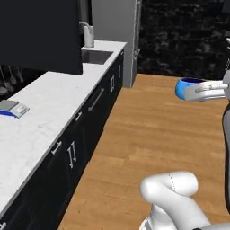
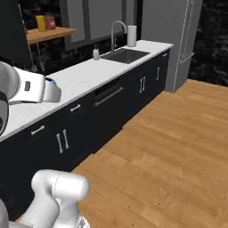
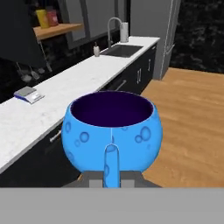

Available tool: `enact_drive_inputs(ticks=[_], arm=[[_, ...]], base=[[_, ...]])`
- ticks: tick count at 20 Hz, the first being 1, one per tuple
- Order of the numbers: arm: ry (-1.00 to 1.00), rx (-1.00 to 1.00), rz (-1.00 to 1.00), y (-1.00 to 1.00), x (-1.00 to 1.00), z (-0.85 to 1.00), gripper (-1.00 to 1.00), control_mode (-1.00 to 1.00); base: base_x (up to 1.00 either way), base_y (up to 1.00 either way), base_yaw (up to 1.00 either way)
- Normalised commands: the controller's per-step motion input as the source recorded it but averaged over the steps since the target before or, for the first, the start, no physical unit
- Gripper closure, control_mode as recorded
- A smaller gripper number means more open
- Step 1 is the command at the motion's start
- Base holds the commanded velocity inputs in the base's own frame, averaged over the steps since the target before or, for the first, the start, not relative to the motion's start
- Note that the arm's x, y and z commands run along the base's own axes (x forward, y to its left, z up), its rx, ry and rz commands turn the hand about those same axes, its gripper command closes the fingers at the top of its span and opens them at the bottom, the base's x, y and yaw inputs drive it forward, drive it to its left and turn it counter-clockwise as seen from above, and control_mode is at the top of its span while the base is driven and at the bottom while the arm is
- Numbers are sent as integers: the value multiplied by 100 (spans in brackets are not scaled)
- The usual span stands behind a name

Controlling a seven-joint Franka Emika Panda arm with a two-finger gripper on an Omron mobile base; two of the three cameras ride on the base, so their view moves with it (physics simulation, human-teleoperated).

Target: Gather all objects into one cabinet and sort the glasses and bowls to opposite sides.

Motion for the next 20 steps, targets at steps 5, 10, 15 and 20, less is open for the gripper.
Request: enact_drive_inputs(ticks=[5,10,15,20], arm=[[0,0,0,0,0,0,100,100],[0,0,0,0,0,0,100,100],[0,0,0,0,0,0,100,100],[0,0,0,0,0,0,100,100]], base=[[41,0,-73],[94,0,-41],[100,0,-29],[100,9,-25]])
